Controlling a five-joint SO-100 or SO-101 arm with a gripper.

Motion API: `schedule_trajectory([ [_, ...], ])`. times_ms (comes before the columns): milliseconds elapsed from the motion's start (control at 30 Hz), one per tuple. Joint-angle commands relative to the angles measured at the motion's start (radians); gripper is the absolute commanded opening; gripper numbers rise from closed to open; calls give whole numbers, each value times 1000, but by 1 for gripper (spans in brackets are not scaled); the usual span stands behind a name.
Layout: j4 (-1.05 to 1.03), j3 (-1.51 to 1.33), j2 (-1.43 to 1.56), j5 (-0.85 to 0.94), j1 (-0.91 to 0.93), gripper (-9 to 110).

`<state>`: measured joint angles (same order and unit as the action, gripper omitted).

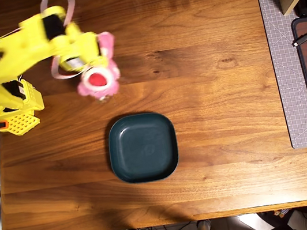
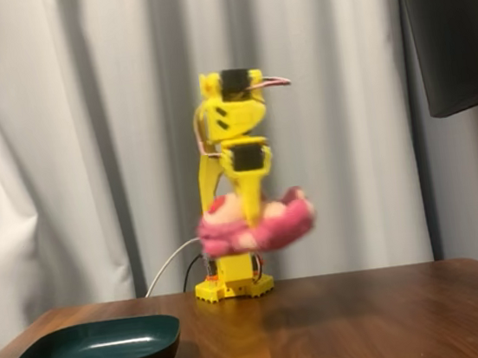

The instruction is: Grasp a strawberry bear and put it in the bin.

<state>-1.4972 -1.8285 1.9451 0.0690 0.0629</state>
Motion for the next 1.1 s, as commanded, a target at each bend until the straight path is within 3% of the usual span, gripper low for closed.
schedule_trajectory([
  [0,229,-212,192,14,-143,0],
  [267,495,-268,146,127,-387,0],
  [567,578,-118,34,160,-437,0],
  [1067,225,368,-245,167,-442,0],
])
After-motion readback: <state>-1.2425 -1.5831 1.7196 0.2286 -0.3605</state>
